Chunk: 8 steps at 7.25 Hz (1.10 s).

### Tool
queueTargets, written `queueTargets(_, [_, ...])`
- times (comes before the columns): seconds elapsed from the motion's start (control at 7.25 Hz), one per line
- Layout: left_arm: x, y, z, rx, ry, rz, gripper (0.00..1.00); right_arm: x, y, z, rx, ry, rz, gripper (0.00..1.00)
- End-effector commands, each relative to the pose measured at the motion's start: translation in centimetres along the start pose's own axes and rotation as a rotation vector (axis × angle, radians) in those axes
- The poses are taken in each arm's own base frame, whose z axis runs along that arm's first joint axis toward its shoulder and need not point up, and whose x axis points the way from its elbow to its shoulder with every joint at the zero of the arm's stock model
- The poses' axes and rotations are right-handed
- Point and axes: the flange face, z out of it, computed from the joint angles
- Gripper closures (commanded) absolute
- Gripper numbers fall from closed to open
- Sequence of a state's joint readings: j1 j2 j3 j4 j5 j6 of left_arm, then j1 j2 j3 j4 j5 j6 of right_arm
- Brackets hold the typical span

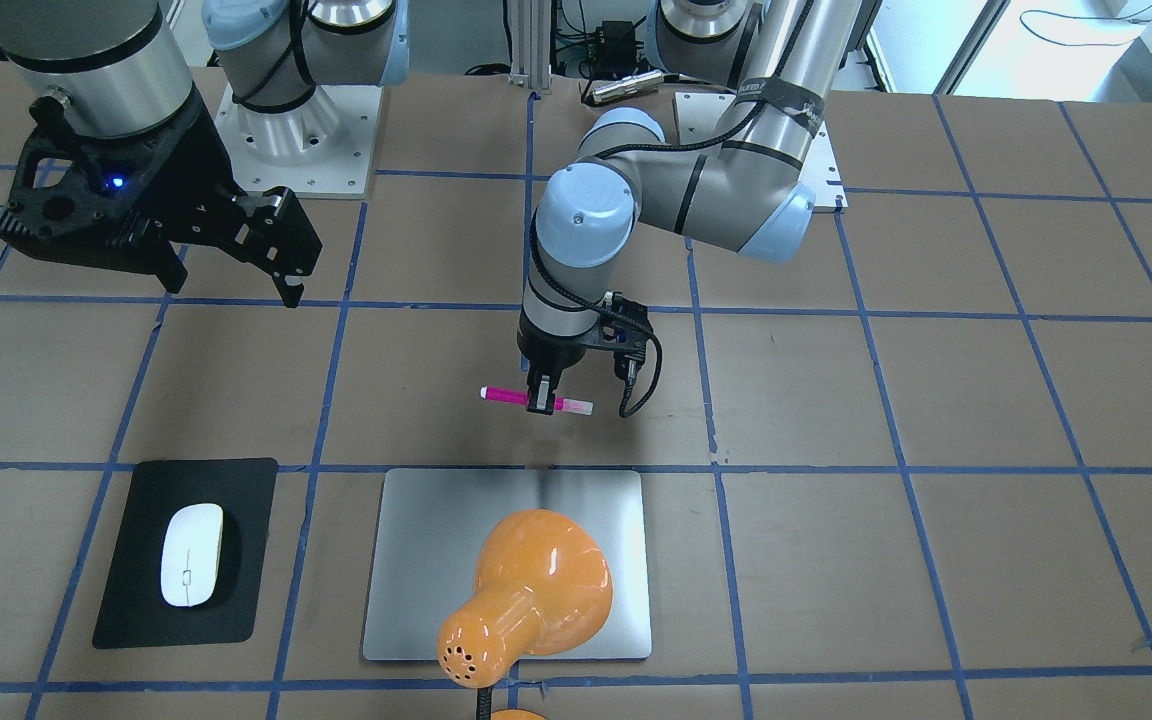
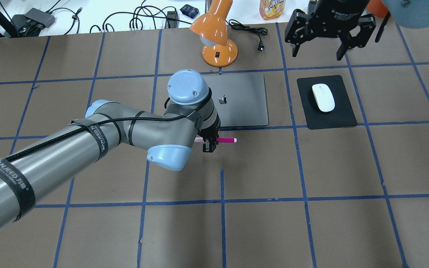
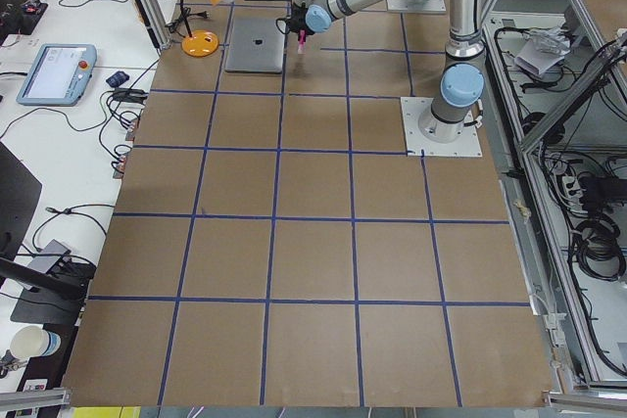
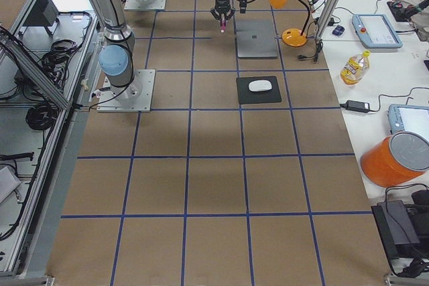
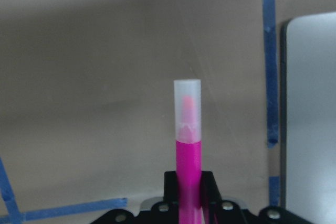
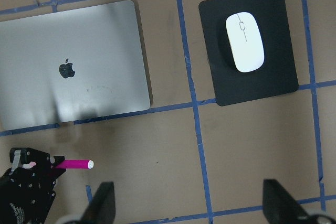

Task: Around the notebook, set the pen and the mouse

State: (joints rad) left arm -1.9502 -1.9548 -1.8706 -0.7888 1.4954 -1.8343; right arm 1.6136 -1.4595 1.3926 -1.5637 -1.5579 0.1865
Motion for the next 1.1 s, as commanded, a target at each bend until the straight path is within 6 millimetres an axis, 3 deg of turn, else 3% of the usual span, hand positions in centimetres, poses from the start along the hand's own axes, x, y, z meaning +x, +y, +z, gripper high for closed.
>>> queueTargets(0.0, [0.0, 0.6, 2.4, 0.036, -0.031, 0.02, 1.0, -0.1, 0.0, -0.1, 0.003, -0.002, -0.003, 0.0])
queueTargets(0.69, [-0.1, 1.0, 4.1, 0.03, -0.051, 0.011, 1.0, -0.2, 0.1, -0.2, 0.004, -0.002, -0.004, 0.0])
queueTargets(0.83, [-0.1, 1.0, 4.0, 0.029, -0.049, 0.012, 0.86, -0.2, 0.1, -0.3, 0.004, -0.002, -0.004, 0.0])
queueTargets(0.97, [-0.2, 1.0, 4.1, 0.031, -0.055, 0.015, 0.31, -0.2, 0.1, -0.2, 0.004, -0.002, -0.004, 0.0])
